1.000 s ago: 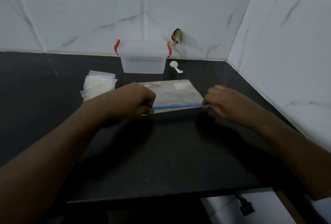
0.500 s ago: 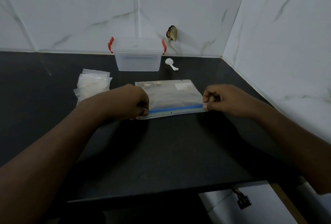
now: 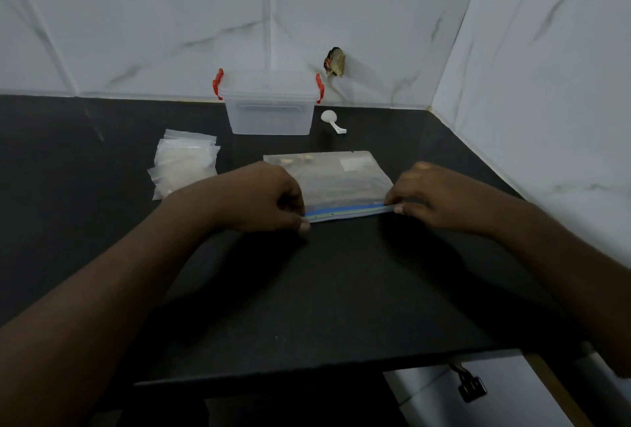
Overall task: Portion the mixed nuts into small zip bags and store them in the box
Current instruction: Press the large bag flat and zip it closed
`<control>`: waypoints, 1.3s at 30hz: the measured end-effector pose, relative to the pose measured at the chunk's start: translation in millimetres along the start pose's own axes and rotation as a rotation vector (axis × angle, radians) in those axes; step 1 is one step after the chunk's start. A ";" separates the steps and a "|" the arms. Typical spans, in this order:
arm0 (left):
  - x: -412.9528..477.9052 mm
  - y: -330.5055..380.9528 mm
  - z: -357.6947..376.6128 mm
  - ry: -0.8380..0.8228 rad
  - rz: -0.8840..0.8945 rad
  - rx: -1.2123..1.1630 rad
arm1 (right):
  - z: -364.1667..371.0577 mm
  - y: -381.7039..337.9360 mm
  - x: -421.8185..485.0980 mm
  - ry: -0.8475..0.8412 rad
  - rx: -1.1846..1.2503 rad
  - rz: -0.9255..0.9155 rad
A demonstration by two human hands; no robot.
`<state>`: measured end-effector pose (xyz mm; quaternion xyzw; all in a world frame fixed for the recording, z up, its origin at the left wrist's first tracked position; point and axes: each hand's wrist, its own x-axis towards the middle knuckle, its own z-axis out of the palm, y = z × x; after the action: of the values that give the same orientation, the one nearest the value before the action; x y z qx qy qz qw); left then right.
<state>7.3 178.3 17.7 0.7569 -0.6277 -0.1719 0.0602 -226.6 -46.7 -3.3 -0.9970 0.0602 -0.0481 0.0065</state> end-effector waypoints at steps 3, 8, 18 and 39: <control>3.3 0.2 4.0 0.012 -0.010 0.014 | 2.6 -4.2 6.6 -0.004 -0.068 0.022; 5.3 -8.2 3.9 0.121 -0.037 -0.041 | 0.0 -1.9 19.0 -0.004 0.096 0.172; 14.7 -11.3 4.9 0.188 -0.085 0.024 | -1.3 8.0 41.9 -0.020 0.057 0.161; 22.2 -17.7 6.2 0.192 -0.185 -0.005 | 26.0 16.1 36.7 0.198 0.370 0.266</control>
<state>25.0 161.1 2.4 0.8243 -0.5462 -0.1050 0.1056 -189.7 -66.9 -26.0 -0.9525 0.1817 -0.1544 0.1894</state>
